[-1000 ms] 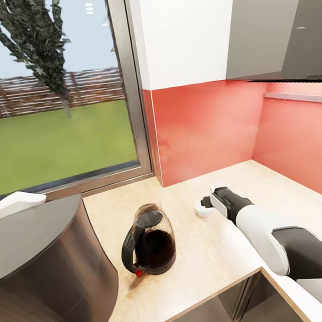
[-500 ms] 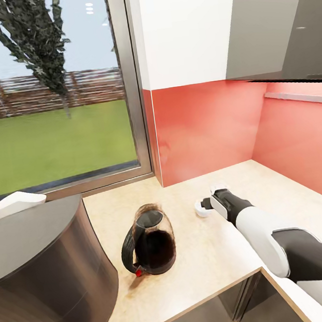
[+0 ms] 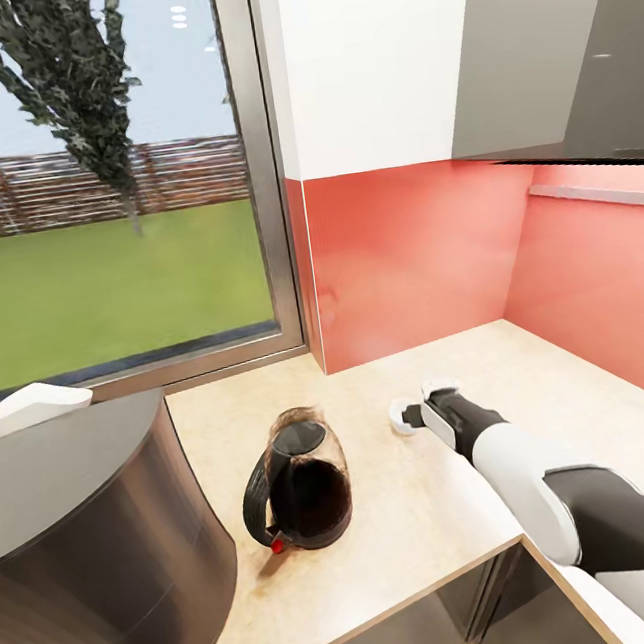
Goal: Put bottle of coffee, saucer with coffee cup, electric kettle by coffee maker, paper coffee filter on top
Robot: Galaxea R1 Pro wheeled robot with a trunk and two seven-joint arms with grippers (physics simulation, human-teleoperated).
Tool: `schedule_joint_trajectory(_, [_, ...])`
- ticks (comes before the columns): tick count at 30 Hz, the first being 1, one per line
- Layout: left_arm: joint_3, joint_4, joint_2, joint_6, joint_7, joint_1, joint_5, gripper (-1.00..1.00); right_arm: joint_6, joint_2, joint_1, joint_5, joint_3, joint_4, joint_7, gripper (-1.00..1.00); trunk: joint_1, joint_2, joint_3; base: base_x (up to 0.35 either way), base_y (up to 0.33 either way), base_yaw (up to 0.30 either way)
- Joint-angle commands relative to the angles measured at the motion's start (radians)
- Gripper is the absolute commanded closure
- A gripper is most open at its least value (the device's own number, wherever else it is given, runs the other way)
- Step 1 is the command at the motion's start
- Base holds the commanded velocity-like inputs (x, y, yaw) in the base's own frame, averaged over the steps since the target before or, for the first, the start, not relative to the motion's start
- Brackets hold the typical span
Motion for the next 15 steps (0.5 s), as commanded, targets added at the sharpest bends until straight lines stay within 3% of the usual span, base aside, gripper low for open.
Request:
schedule_joint_trajectory(1, [0.006, -0.001, 0.0, 0.003, 0.002, 0.0, 0.0, -1.0, 0.004, 0.0, 0.001, 0.0, -0.001, -0.002, -0.003, -1.0, 0.001, -0.002, -0.002, 0.0, 0.0, 0.0])
schedule_joint_trajectory(15, [0.007, -0.001, 0.0, 0.003, 0.002, 0.0, 0.0, -1.0, 0.0, 0.001, 0.006, 0.0, -0.001, -0.001, -0.003, -1.0, 0.001, -0.002, -0.002, 0.0, 0.0, 0.0])
